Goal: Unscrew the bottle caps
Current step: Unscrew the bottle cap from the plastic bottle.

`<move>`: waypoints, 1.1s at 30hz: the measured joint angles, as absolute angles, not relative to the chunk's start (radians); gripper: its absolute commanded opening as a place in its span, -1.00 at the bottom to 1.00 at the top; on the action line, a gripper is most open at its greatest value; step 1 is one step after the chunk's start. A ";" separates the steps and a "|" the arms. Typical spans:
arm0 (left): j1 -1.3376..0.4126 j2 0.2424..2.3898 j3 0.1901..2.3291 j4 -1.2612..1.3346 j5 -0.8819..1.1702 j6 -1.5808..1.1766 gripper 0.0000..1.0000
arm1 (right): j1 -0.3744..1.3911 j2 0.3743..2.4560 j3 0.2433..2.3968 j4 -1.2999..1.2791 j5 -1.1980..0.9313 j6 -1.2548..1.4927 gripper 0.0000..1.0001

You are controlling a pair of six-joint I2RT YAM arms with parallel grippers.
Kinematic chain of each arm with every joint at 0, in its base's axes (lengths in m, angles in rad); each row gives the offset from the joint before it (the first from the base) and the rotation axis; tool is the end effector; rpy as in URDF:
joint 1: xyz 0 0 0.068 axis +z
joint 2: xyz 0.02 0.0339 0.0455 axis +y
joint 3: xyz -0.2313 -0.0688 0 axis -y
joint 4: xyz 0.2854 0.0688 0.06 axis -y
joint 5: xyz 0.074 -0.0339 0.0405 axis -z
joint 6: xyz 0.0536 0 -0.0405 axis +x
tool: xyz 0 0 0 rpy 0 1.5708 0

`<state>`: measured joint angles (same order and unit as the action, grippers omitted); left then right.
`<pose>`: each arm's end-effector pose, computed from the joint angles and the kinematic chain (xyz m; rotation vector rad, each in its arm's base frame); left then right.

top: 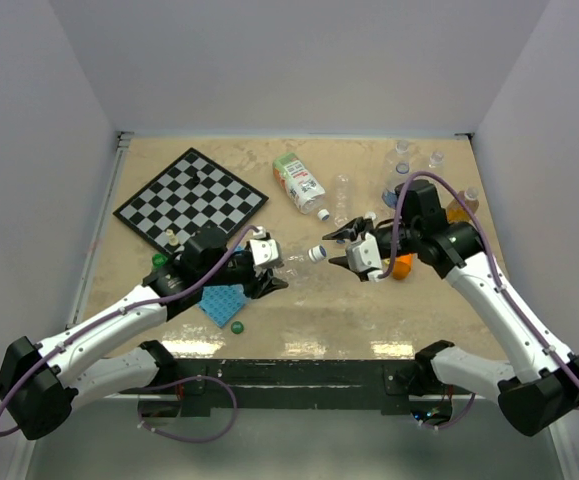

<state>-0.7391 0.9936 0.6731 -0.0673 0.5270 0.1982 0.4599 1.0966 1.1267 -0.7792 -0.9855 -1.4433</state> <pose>0.1998 -0.2186 0.2289 1.2095 1.5979 -0.8665 0.2255 0.1615 0.3173 -1.8439 0.7567 0.5194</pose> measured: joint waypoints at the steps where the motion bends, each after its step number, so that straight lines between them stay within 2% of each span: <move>1: -0.737 0.994 0.673 -0.072 0.525 0.197 -0.96 | 0.450 1.087 1.124 -0.764 -0.986 -1.411 0.19; 4: -0.732 0.994 0.673 -0.078 0.519 0.194 -0.96 | 0.429 1.061 1.123 -0.725 -0.987 -1.334 0.41; 7: -0.732 0.994 0.673 -0.082 0.519 0.194 -0.96 | 0.416 1.042 1.121 -0.696 -0.991 -1.269 0.50; 25: -0.732 0.993 0.673 -0.092 0.516 0.194 -0.96 | 0.379 0.948 1.118 -0.738 -0.931 -1.037 0.53; 33: -0.733 0.993 0.673 -0.092 0.516 0.194 -0.96 | 0.379 0.943 1.129 -0.659 -0.878 -0.640 0.51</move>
<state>-0.7326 0.9932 0.6731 -0.0921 0.5156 0.1936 0.3786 0.9428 1.1290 -0.6586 -0.8776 -0.6403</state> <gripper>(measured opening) 0.495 0.760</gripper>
